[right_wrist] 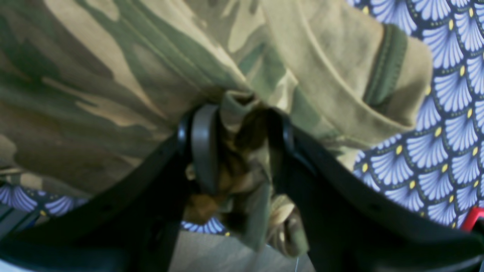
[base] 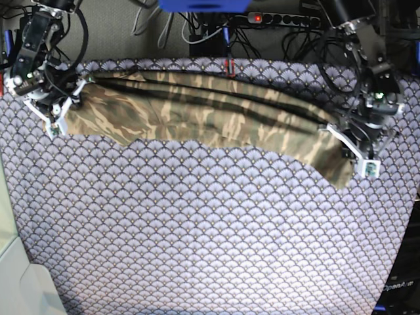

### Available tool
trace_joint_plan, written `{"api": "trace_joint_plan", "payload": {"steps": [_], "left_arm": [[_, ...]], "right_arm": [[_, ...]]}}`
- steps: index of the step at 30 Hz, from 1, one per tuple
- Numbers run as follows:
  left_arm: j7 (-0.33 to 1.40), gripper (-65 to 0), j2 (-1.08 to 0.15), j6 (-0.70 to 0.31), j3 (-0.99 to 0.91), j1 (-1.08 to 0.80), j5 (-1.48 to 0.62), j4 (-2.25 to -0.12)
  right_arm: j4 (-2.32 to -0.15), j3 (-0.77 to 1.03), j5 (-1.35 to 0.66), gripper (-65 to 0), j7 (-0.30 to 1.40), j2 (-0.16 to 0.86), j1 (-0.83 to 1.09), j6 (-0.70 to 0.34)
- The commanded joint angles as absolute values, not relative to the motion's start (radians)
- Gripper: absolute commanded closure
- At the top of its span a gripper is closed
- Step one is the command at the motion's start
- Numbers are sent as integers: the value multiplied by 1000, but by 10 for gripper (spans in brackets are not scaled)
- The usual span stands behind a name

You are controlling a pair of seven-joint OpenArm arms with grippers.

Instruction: Fold the T-shirt properly

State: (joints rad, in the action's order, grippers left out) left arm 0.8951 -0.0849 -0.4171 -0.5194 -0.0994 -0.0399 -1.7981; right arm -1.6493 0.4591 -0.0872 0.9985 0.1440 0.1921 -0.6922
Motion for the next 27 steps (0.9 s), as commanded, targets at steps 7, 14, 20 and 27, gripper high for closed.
{"api": "trace_joint_plan", "payload": {"steps": [7, 14, 20, 27], "left_arm": [[993, -9, -41, -401, -483, -87, -25, -1956], [1015, -9, 19, -401, -352, -81, 140, -1966], [1015, -9, 68, -401, -326, -54, 260, -1963], [1013, -9, 68, -401, -358, -62, 257, -1960]], "right_arm": [[-1643, 455, -65, -225, 1026, 143, 194, -698], [-1643, 455, -65, -225, 1026, 142, 194, -698], [-1643, 455, -65, -225, 1026, 142, 197, -698], [-1643, 455, -65, -225, 1026, 142, 202, -698]]}}
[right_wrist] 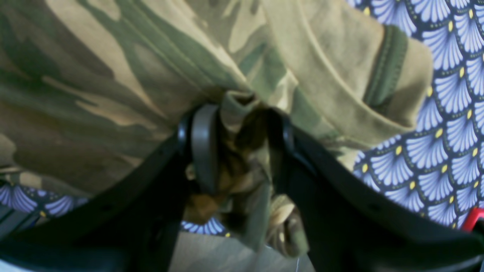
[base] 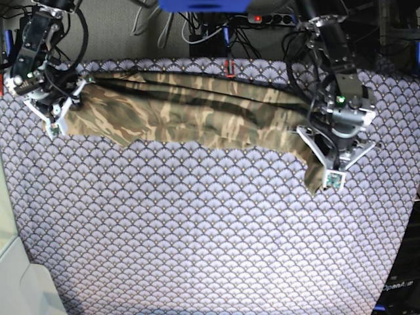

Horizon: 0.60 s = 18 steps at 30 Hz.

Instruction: Fold the T-shirt properly

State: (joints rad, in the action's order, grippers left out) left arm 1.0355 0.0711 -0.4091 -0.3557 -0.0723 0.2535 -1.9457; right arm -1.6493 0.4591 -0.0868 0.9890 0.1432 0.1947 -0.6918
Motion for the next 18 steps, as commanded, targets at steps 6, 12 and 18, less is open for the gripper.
{"api": "trace_joint_plan", "payload": {"steps": [6, 12, 18], "left_arm": [[1013, -9, 19, -404, -475, -54, 255, -1923], [1013, -9, -88, -403, -483, -50, 255, -1796], [987, -9, -99, -403, -483, -33, 265, -1702]], "right_arm": [[-1643, 455, -67, -225, 1026, 142, 202, -698], [-1643, 455, -68, -225, 1026, 142, 199, -698], [-1643, 455, -70, -225, 1026, 142, 196, -698]]}}
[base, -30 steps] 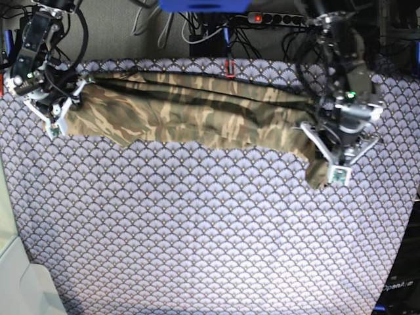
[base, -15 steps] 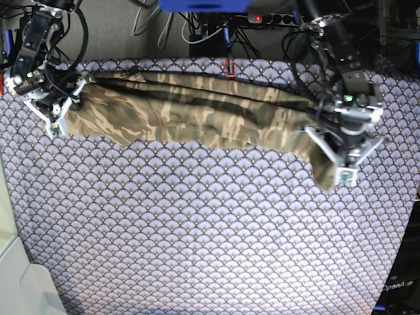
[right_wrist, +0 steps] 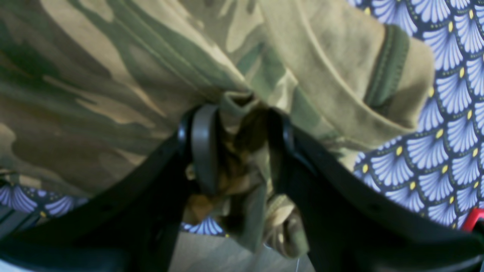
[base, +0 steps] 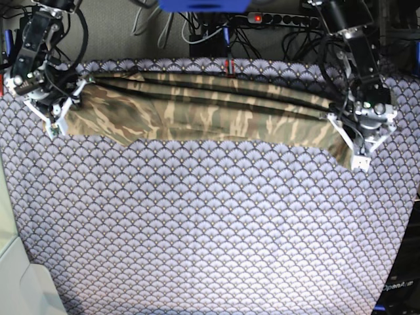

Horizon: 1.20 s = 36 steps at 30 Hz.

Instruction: Fold the T-shirt properly

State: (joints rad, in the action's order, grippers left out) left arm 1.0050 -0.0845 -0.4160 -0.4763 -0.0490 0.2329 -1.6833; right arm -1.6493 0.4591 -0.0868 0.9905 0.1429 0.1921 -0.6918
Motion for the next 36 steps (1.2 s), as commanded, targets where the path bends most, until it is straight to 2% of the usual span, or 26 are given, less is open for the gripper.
{"api": "trace_joint_plan", "payload": {"steps": [1, 14, 16, 21, 23, 36], "left_arm": [[977, -9, -97, -403, -483, -35, 265, -1696], [981, -21, -104, -403, -483, -39, 266, -1666], [980, -65, -104, -403, -483, -53, 266, -1672], [974, -271, -104, -403, -483, -81, 266, -1715], [974, -310, -104, -403, -483, -81, 266, -1736], [975, -312, -96, -407, -478, -82, 257, -1773]], "right_arm": [[-1643, 455, -70, -225, 1026, 142, 196, -698], [-1643, 455, -70, -225, 1026, 142, 202, -698], [-1643, 455, -70, -225, 1026, 142, 202, -698], [-1643, 455, -68, -225, 1026, 142, 203, -698], [-1644, 455, -68, -225, 1026, 142, 203, -698], [-1646, 455, -68, -225, 1026, 142, 203, -698]]}}
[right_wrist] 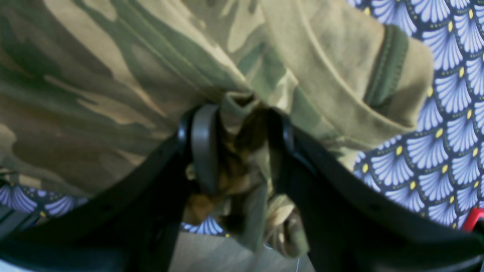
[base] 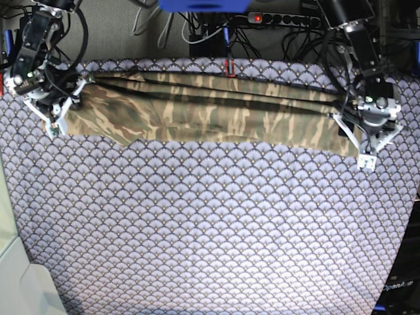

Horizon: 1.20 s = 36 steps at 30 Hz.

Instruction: Fold the T-shirt properly

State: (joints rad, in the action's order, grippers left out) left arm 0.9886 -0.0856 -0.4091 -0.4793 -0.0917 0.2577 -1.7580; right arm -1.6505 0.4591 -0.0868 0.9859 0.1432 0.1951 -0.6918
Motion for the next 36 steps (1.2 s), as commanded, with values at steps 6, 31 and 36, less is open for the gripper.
{"api": "trace_joint_plan", "payload": {"steps": [6, 31, 36], "left_arm": [[974, -312, -77, -409, -476, -88, 257, -1716], [854, -312, -111, -410, -736, -107, 255, -1661], [855, -312, -81, -412, -733, -108, 248, -1704]], "right_arm": [[-1646, 455, -70, -225, 1026, 142, 203, -698], [-1646, 455, -70, -225, 1026, 142, 199, -698], [-1646, 455, -70, -225, 1026, 142, 200, -698]]}}
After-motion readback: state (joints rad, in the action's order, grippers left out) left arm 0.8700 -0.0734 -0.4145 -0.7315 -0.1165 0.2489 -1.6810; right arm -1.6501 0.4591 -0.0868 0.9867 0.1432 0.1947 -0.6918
